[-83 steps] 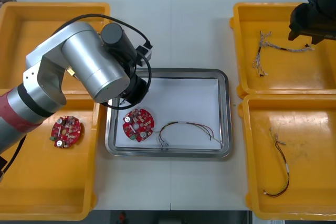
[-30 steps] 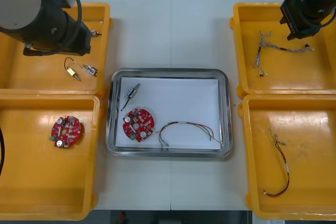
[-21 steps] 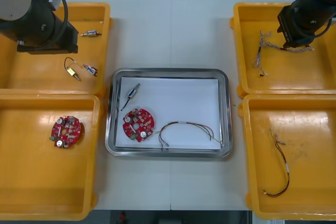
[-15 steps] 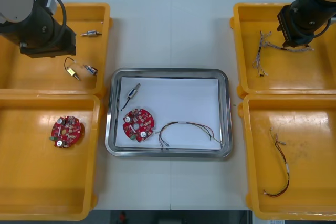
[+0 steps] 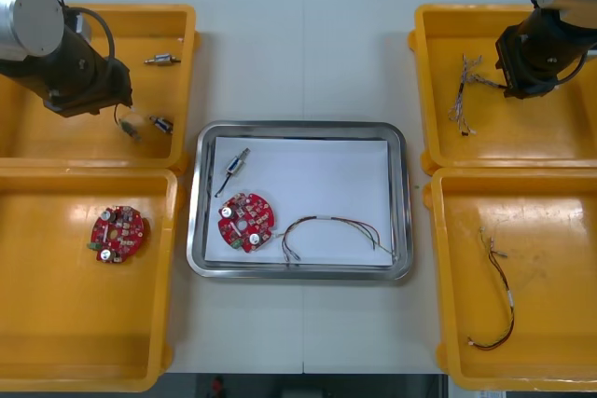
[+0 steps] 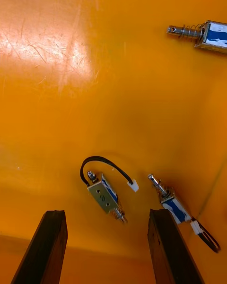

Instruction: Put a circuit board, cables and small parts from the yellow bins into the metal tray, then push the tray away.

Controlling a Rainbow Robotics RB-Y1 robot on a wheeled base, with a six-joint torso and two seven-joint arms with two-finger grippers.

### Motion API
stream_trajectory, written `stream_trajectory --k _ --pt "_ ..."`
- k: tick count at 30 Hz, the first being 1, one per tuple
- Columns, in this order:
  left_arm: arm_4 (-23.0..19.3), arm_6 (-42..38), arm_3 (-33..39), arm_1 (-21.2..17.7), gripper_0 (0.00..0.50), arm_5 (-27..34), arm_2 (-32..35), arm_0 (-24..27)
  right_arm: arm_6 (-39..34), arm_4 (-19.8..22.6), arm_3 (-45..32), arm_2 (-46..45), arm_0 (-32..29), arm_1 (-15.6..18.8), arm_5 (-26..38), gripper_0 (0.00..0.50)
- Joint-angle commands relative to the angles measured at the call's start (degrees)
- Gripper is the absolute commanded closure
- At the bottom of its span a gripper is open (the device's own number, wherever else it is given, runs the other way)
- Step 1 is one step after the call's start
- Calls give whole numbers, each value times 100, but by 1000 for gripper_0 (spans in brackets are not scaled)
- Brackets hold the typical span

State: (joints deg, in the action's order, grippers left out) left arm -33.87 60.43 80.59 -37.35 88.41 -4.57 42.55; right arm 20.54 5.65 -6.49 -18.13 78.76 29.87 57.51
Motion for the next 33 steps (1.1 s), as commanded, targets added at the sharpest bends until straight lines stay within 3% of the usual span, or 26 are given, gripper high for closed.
stream_trajectory --k 1,8,19,20,21,22,23,29,33 --pt "-32 -374 -254 -202 0 -412 -395 -1 -288 67 -89 -32 -89 -86 -126 0" --pt "-6 -391 -605 -202 0 -869 -826 -1 -376 111 -98 -41 -229 -148 -249 0" --pt "-6 -330 -676 -202 0 -1027 -896 -168 -428 287 -168 -41 -484 -271 -363 0" --pt "3 -321 -667 -202 48 -1045 -896 -194 -437 313 -186 -32 -510 -271 -363 0" --pt "12 -312 -667 -202 323 -1062 -896 -203 -437 340 -186 -41 -546 -280 -363 0" --pt "21 -312 -667 -202 435 -1062 -896 -203 -437 331 -186 -32 -554 -280 -363 0" --pt "21 -312 -667 -211 499 -1053 -896 -203 -428 322 -186 -32 -572 -280 -372 0" --pt "29 -312 -544 -229 500 -974 -826 -203 -402 375 -203 99 -633 -306 -372 0" --pt "3 -268 -140 -290 500 -447 -448 -194 -428 375 -203 99 -633 -341 -372 0"
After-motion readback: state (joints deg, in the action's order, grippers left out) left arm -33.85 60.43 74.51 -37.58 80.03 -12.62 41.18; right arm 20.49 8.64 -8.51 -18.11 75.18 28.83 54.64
